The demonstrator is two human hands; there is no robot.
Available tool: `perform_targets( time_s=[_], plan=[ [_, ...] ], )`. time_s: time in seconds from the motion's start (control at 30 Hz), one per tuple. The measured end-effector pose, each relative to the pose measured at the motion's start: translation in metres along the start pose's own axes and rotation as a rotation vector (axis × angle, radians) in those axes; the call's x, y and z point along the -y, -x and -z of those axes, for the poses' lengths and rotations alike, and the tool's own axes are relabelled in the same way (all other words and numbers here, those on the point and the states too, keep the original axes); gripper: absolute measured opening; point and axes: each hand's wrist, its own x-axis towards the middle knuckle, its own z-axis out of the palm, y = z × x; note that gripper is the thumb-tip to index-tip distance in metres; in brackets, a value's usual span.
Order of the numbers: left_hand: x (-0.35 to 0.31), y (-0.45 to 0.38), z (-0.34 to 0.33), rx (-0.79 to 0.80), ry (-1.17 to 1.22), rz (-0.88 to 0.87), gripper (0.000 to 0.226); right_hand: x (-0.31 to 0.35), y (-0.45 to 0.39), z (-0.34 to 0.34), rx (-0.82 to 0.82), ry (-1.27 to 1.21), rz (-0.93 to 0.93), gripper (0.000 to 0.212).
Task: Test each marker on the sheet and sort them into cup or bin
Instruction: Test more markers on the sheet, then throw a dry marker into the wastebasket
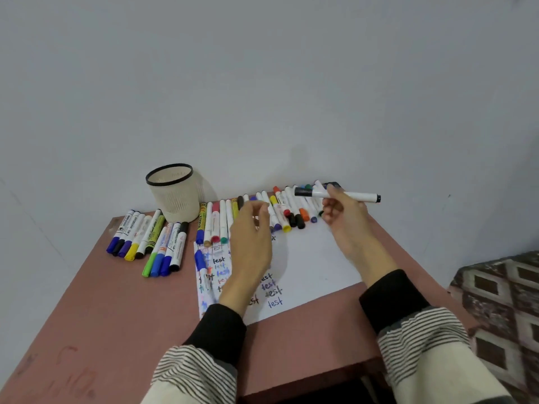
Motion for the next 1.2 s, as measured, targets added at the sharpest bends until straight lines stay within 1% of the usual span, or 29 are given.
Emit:
perform_targets(
  time_s=[0.1,0.13,0.2,0.27,0.37,0.47,0.6,0.7,0.83,0.87,0.93,1.0,1.03,1.13,1.2],
  plan=[
    [-0.014,0.018,-0.051,0.109,-0.022,-0.041,0.017,0.035,0.001,0.044,-0.132,0.026,0.088,0.007],
    [-0.023,0.026,-0.074,0.161,-0.031,-0.052,0.016,0.051,0.005,0.067,-0.187,0.048,0.128,0.006],
    [-0.029,0.035,-0.104,0.247,-0.083,-0.071,0.019,0.069,0.010,0.102,-0.247,0.107,0.171,0.008],
    [-0.039,0.046,-0.135,0.338,-0.145,-0.106,0.021,0.085,0.017,0.143,-0.324,0.206,0.220,0.008],
    [-0.048,0.057,-0.163,0.421,-0.270,-0.217,0.026,0.087,0.022,0.201,-0.464,0.398,0.208,0.008],
    [-0.046,0.060,-0.173,0.493,-0.430,-0.277,0.037,0.068,0.028,0.258,-0.547,0.640,0.084,0.014],
    [-0.038,0.057,-0.171,0.613,-0.584,-0.219,0.056,0.024,0.044,0.323,-0.586,0.883,-0.160,0.023],
    [-0.035,0.058,-0.176,0.643,-0.640,-0.242,0.059,-0.015,0.053,0.361,-0.587,1.000,-0.309,0.019],
    [-0.033,0.057,-0.177,0.624,-0.645,-0.248,0.058,-0.042,0.069,0.374,-0.574,1.138,-0.460,0.014],
    [-0.033,0.057,-0.178,0.618,-0.648,-0.256,0.057,-0.045,0.072,0.376,-0.575,1.147,-0.480,0.015],
    [-0.033,0.057,-0.178,0.611,-0.647,-0.269,0.056,-0.049,0.075,0.382,-0.567,1.185,-0.485,0.026],
    [-0.033,0.056,-0.178,0.612,-0.647,-0.264,0.056,-0.052,0.074,0.388,-0.564,1.212,-0.461,0.038],
    [-0.033,0.056,-0.178,0.613,-0.647,-0.260,0.055,-0.052,0.073,0.389,-0.582,1.190,-0.440,0.039],
    [-0.033,0.055,-0.176,0.583,-0.584,-0.262,0.047,-0.045,0.068,0.380,-0.616,1.102,-0.364,0.028],
    [-0.037,0.055,-0.173,0.551,-0.508,-0.241,0.039,-0.033,0.061,0.365,-0.604,1.037,-0.258,0.018]
  ],
)
